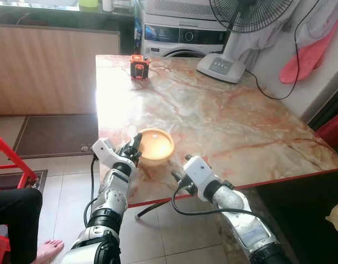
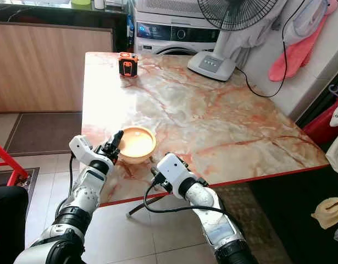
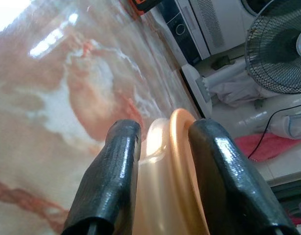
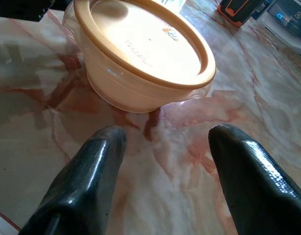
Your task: Restocking fridge
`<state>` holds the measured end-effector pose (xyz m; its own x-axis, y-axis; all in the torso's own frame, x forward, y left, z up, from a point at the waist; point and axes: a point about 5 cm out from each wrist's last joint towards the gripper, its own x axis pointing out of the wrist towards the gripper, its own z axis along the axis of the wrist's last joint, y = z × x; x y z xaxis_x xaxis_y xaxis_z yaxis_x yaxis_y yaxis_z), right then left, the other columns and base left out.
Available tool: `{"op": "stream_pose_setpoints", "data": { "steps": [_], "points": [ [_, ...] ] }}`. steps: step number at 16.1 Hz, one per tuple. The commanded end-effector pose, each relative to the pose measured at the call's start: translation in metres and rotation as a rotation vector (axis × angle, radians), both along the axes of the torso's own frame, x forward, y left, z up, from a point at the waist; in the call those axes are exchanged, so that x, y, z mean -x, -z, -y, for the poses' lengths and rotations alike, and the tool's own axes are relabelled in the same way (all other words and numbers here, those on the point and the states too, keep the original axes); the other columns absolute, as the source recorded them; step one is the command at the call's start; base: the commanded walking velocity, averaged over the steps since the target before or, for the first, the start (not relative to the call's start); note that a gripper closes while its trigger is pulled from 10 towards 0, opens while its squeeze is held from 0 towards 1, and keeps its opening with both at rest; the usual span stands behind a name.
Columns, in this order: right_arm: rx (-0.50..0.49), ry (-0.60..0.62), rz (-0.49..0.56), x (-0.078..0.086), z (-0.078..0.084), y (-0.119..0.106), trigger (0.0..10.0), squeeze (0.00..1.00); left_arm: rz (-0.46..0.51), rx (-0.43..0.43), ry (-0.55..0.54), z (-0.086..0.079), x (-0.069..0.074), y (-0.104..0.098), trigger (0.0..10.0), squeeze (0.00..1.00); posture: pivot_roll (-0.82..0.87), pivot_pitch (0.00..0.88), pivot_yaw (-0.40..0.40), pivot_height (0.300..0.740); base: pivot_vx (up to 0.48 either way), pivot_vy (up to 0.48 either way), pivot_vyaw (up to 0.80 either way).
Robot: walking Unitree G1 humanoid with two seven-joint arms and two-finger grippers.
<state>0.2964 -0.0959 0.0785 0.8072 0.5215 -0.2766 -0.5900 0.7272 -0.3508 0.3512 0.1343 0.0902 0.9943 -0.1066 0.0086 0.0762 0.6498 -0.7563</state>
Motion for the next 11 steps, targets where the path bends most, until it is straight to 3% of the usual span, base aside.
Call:
{"op": "stream_pose_setpoints", "data": {
  "steps": [1,11],
  "points": [
    [0.008,-0.001,0.018,-0.0015,0.0028,-0.0047,10.0,0.0,0.002,0.019,0.014,0.0058,-0.0013,-0.0015,10.0,0.0,-0.06,0.0,-0.173,0.74,0.0,0.0,0.0],
    [0.011,-0.006,0.017,-0.001,0.0026,-0.005,10.0,0.0,-0.012,0.026,0.017,0.0096,-0.0066,-0.0053,10.0,0.0,-0.07,0.0,-0.176,0.74,0.0,0.0,0.0]
  ]
}}
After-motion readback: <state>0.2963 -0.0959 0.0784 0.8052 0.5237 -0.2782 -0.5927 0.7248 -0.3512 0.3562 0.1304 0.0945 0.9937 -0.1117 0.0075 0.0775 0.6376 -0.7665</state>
